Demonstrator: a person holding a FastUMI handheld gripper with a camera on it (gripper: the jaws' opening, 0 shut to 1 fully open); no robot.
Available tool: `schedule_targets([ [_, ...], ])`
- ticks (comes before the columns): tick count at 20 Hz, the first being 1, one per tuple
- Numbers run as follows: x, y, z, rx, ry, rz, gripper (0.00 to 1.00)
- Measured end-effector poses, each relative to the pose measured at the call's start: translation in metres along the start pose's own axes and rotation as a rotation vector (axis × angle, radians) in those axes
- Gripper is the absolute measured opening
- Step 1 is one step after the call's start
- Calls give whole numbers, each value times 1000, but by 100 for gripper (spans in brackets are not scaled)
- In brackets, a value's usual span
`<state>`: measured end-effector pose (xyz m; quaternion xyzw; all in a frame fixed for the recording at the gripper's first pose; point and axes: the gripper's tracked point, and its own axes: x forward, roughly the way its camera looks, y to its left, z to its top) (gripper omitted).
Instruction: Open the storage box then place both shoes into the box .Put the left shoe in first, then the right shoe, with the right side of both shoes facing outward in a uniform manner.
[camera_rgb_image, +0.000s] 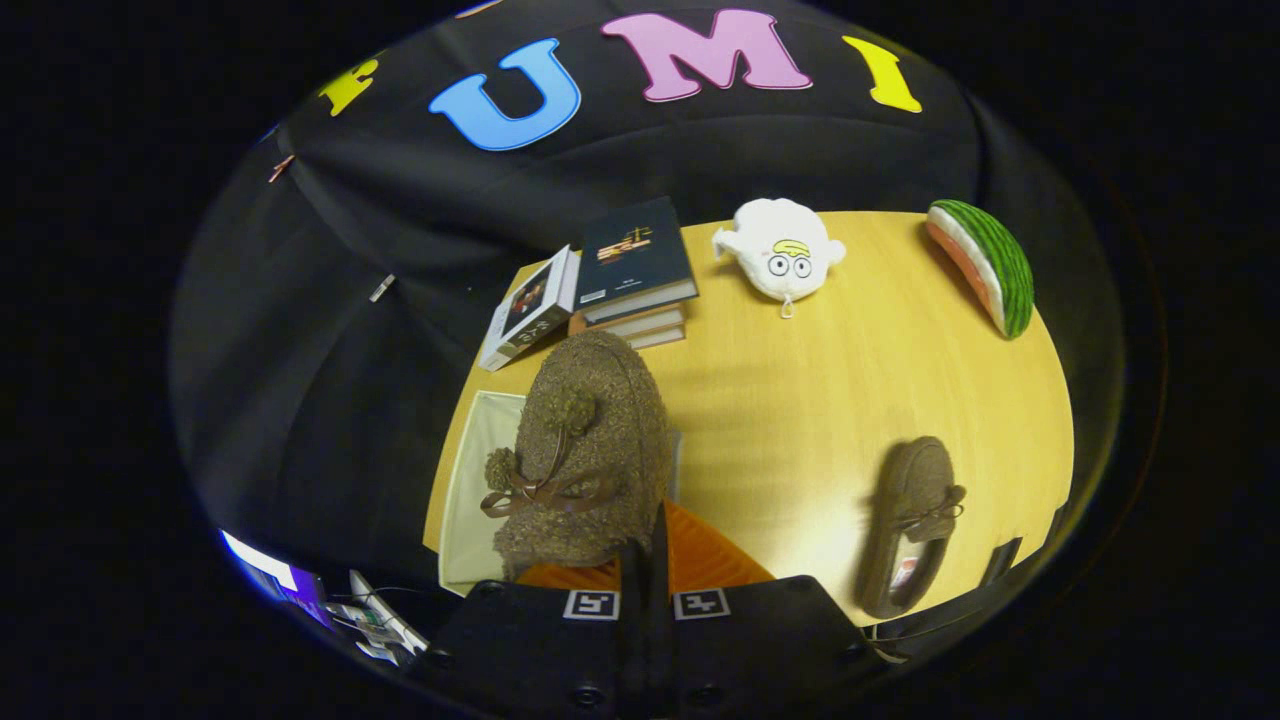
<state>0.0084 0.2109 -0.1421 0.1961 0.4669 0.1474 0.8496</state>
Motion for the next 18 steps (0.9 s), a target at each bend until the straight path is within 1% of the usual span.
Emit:
schedule_targets([
  [3, 21, 39, -10, 18, 51, 26, 5],
  [6, 47, 55, -20, 16, 86, -6, 5],
  [10, 77, 71, -41, 40, 151, -25, 5],
  [13, 93, 74, -50, 27, 167, -51, 5],
  [18, 111, 77, -52, 45, 183, -64, 6],
])
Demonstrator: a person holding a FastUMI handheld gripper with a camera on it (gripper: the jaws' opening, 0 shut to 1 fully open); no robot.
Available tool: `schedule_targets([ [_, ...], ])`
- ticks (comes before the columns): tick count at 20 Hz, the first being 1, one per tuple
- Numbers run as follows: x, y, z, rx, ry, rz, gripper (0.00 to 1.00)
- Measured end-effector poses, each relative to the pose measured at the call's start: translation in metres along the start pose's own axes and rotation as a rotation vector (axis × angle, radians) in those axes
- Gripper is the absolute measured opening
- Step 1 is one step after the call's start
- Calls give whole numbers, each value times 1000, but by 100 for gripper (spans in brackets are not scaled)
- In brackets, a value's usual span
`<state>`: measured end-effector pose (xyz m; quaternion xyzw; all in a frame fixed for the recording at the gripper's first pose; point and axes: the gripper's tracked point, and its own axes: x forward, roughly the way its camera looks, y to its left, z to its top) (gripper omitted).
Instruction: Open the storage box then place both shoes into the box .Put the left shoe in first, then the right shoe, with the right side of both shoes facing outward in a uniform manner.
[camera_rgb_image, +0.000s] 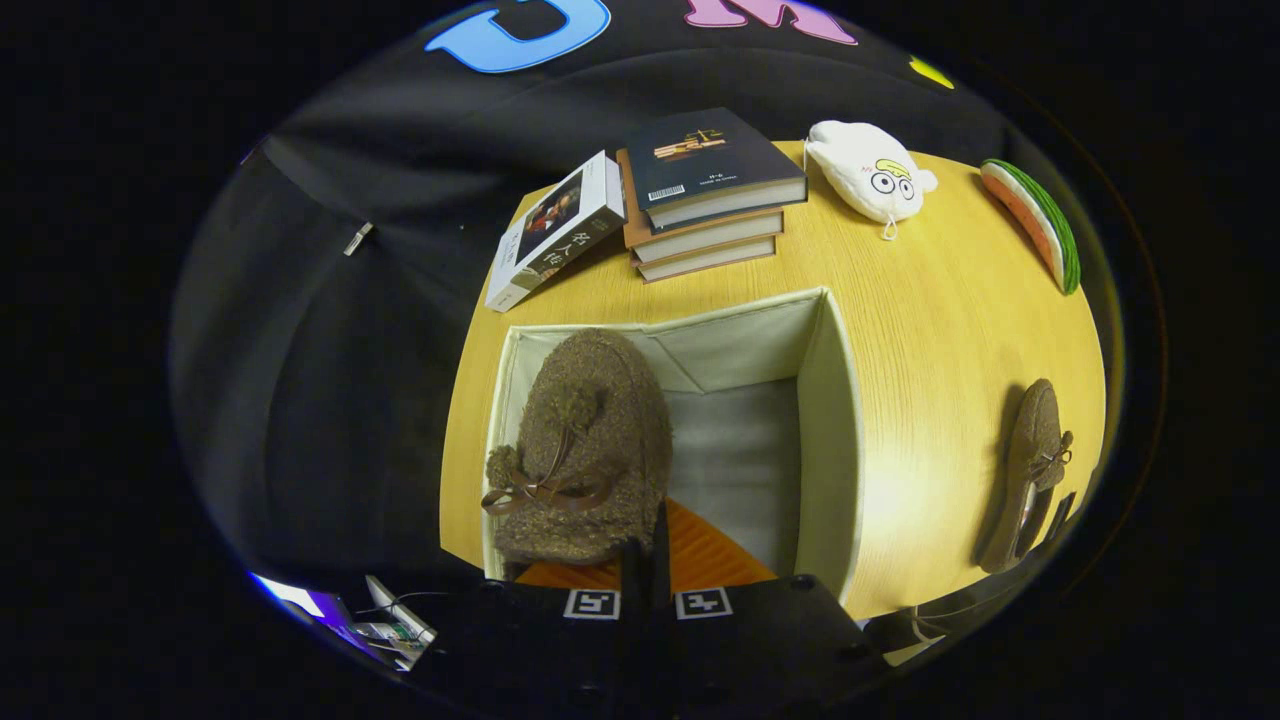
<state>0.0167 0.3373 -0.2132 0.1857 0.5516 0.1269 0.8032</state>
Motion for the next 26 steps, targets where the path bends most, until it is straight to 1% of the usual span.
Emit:
schedule_targets([
  [3, 6, 8, -5, 11, 21, 21, 8],
  [4, 8, 10, -7, 10, 28, 31, 14],
  [5, 9, 13, -7, 7, 30, 42, 17],
  [6, 10, 17, -11, 5, 38, 58, 22],
  [7, 8, 20, -7, 7, 32, 70, 23],
  [8, 6, 21, -3, 8, 21, 80, 34],
  [9, 4, 22, -1, 9, 12, 93, 41],
  [10, 2, 23, 1, 12, 8, 103, 52],
  [11, -4, 22, 3, 15, -1, 112, 56],
  [14, -21, 17, 11, 17, -33, 143, 76],
  [15, -29, 14, 14, 16, -49, 157, 84],
  [16, -36, 10, 17, 16, -62, 171, 93],
  [17, -45, 6, 19, 14, -74, 186, 97],
  [20, -80, -19, 30, 17, -123, 215, 97],
  [22, -104, -47, 36, 14, -152, 212, 97],
  [24, -125, -84, 39, 4, -176, 187, 97],
  [26, -143, -129, 34, -1, -187, 142, 97],
])
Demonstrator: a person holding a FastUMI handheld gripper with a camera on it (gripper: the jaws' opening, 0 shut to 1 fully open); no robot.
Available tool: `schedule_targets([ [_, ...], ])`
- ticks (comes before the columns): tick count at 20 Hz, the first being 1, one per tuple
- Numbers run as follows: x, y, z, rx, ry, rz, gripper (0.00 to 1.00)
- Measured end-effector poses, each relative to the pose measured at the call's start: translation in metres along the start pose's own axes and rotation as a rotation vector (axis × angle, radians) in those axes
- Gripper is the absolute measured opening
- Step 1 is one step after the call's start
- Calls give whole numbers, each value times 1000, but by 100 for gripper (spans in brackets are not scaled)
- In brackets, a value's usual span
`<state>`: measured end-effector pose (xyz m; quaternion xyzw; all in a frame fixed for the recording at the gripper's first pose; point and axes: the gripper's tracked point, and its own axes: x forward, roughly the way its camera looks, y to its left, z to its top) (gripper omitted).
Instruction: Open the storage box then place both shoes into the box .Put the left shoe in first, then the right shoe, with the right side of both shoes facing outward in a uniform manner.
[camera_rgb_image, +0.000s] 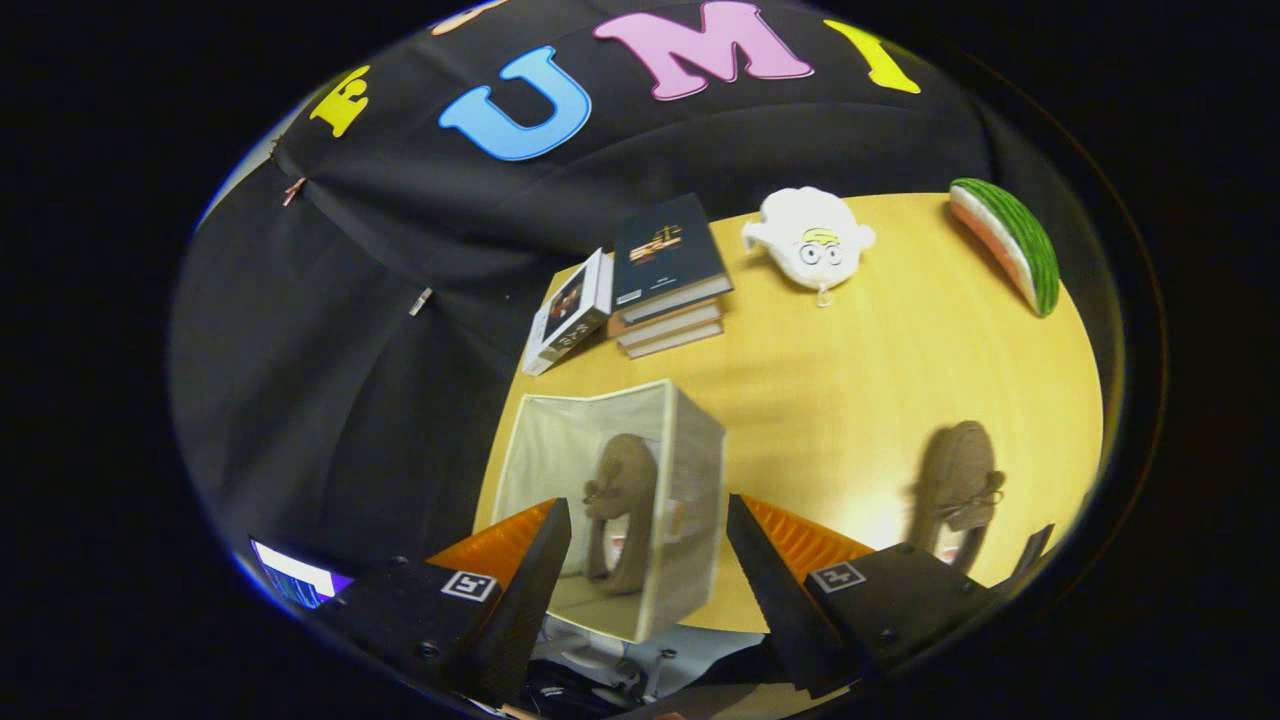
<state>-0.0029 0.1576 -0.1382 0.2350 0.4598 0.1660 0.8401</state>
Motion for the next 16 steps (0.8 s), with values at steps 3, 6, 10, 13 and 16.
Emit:
schedule_targets([
  [3, -30, -66, -20, 4, 29, -80, 97],
  [6, -43, -138, -49, 37, 66, -179, 97],
  [10, -46, -214, -83, 109, 108, -292, 97],
  [13, -31, -256, -97, 99, 135, -360, 97],
  [16, -9, -281, -103, 90, 171, -385, 97],
])
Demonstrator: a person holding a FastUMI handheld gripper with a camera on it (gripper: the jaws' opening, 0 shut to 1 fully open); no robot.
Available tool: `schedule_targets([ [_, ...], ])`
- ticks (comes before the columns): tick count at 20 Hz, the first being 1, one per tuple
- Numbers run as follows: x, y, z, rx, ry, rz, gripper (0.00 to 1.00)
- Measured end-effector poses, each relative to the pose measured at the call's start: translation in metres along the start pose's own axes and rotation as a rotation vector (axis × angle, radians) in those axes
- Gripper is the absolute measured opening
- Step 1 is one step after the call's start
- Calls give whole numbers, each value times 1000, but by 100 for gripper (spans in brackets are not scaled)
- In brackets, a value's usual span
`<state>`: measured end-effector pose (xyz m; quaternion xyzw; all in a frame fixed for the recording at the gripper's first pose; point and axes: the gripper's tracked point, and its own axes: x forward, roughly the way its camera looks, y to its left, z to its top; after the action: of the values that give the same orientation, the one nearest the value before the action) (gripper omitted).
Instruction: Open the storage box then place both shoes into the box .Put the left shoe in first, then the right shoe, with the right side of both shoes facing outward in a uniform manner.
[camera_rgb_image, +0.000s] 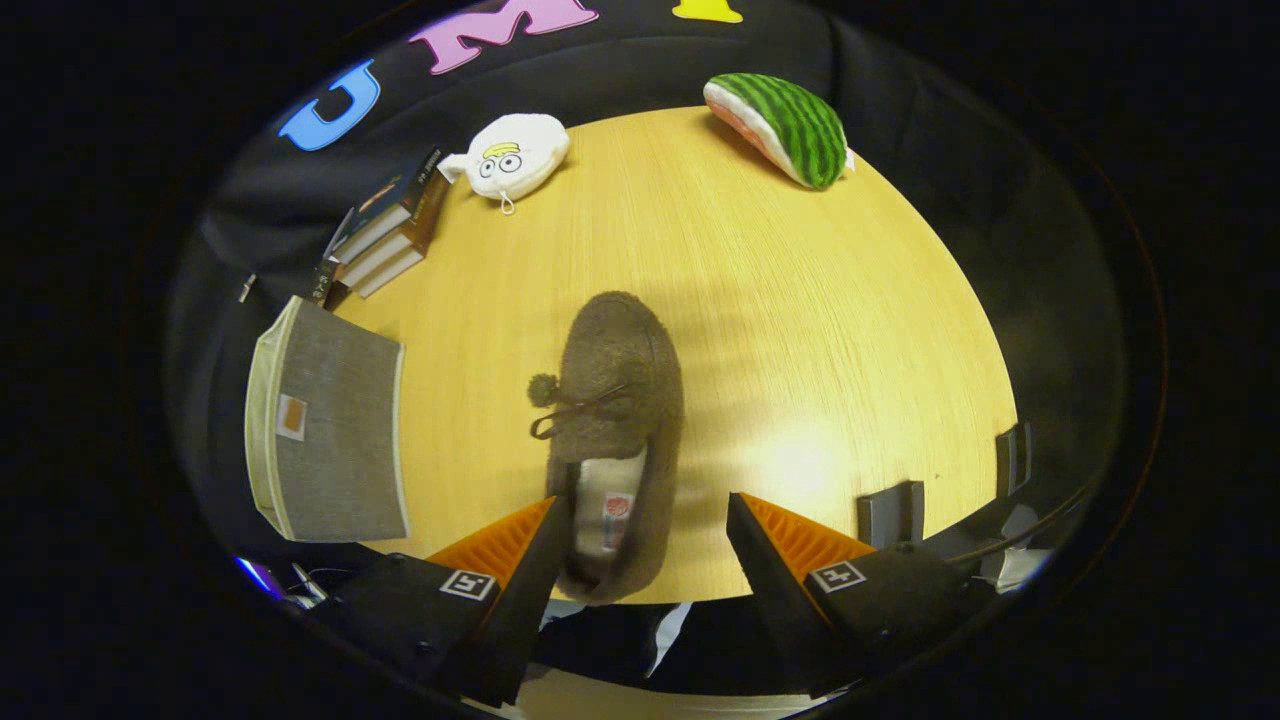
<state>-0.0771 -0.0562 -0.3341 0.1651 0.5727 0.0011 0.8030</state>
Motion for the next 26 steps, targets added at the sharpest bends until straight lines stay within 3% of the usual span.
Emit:
schedule_targets([
  [7, 50, -9, 9, -94, 77, -58, 97],
  [11, 51, 0, 6, -152, 84, -31, 91],
  [14, 50, 6, 7, -218, 64, -33, 75],
  [17, 49, 4, 7, -192, 70, -55, 60],
  [20, 49, -7, 15, -112, 40, -79, 17],
  [21, 49, -7, 15, -97, 38, -62, 10],
  [26, 22, 14, 33, 10, -9, 44, 5],
])
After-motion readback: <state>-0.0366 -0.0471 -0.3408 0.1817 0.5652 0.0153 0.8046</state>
